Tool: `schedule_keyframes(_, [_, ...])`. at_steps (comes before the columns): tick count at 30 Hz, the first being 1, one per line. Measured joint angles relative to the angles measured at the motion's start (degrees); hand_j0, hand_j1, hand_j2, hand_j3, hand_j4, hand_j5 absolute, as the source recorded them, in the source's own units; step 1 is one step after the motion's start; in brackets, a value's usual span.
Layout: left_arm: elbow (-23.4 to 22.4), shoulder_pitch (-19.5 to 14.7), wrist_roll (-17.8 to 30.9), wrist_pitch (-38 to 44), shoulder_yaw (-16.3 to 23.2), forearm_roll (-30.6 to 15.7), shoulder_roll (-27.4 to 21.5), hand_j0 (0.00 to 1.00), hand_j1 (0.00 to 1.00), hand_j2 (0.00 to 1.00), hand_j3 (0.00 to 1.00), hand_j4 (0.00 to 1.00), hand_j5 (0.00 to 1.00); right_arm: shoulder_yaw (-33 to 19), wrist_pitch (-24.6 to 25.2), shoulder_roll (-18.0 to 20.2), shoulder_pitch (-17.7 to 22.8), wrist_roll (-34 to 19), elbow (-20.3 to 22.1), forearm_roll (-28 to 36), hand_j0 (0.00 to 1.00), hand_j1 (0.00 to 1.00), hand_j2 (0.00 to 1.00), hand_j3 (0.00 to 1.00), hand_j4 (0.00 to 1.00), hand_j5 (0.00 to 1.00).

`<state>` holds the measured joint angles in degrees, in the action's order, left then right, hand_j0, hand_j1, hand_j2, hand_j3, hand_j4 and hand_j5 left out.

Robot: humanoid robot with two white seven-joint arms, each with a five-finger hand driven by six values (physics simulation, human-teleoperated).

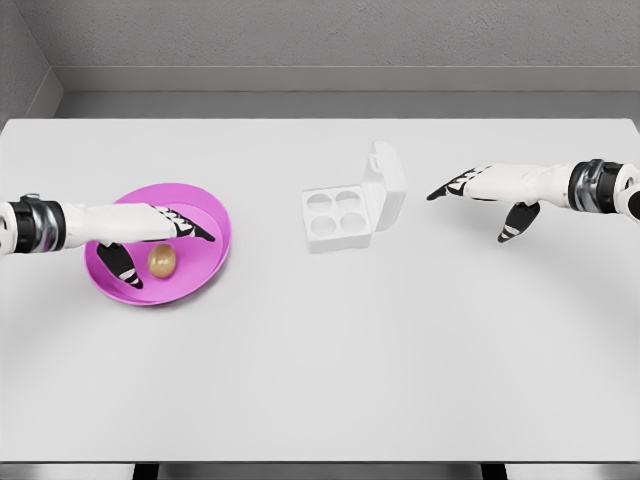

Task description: Pack egg into the box and close the box lid

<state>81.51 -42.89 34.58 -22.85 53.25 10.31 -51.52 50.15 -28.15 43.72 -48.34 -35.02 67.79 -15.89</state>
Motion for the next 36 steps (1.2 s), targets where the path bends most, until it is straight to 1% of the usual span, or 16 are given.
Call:
schedule_keyframes(11, [0.04,0.7,-0.02,-0.08,-0.05,0.03,-0.03,1.0,1.0,1.0,1.0,1.0,1.0,0.1,0.0,0.06,-0.26,0.0,0.03,0.08,1.0,1.0,1.0,1.0,1.0,1.0])
schedule_keyframes(12, [0.05,0.7,-0.02,-0.08,-0.07,0.03,-0.03,0.98,0.98,0.98,0.98,0.98,0.98,0.19,0.0,0.04,-0.35,0.0,0.05,0.08,1.0,1.0,1.0,1.0,1.0,1.0])
schedule_keyframes(15, [0.05,0.7,-0.02,-0.12,-0.05,0.03,-0.06,0.81,0.81,0.81,0.81,0.81,0.81,0.34,0.0,0.03,-0.35,0.0,0.16,0.08,1.0,1.0,1.0,1.0,1.0,1.0])
schedule_keyframes(16, [0.05,0.79,-0.02,-0.17,-0.04,0.03,-0.08,0.74,0.74,0.74,0.74,0.74,0.74,0.37,0.0,0.03,-0.35,0.0,0.2,0.09,1.0,1.0,1.0,1.0,1.0,1.0])
schedule_keyframes(19, [0.01,1.14,-0.51,-0.29,-0.02,0.09,-0.11,0.72,0.72,0.72,0.72,0.72,0.72,0.41,0.0,0.03,-0.44,0.0,0.27,0.08,1.0,1.0,1.0,1.0,1.0,1.0])
schedule_keyframes(22, [-0.12,1.14,-0.98,-0.33,0.01,0.03,-0.11,0.65,0.65,0.65,0.65,0.65,0.65,0.43,0.0,0.03,-0.44,0.0,0.32,0.09,1.0,1.0,1.0,1.0,1.0,1.0])
schedule_keyframes(25, [-0.27,1.14,-1.15,-0.31,0.03,-0.02,-0.12,0.64,0.64,0.64,0.64,0.64,0.64,0.44,0.0,0.05,-0.44,0.0,0.37,0.09,1.0,1.0,1.0,1.0,1.0,1.0])
schedule_keyframes(27, [-0.36,1.14,-1.19,-0.29,0.04,-0.04,-0.12,0.6,0.6,0.6,0.6,0.6,0.6,0.44,0.0,0.07,-0.44,0.0,0.38,0.08,1.0,1.0,1.0,1.0,1.0,1.0])
schedule_keyframes(30, [-0.41,1.23,-1.23,-0.24,0.08,-0.07,-0.12,0.59,0.59,0.59,0.59,0.59,0.59,0.45,0.0,0.06,-0.44,0.0,0.39,0.08,1.0,1.0,1.0,1.0,1.0,1.0])
schedule_keyframes(36, [-0.38,1.49,-1.2,-0.22,-0.01,-0.38,-0.05,0.48,0.48,0.48,0.48,0.48,0.48,0.77,0.0,0.02,-0.7,0.0,0.4,0.09,1.0,1.0,1.0,1.0,1.0,1.0])
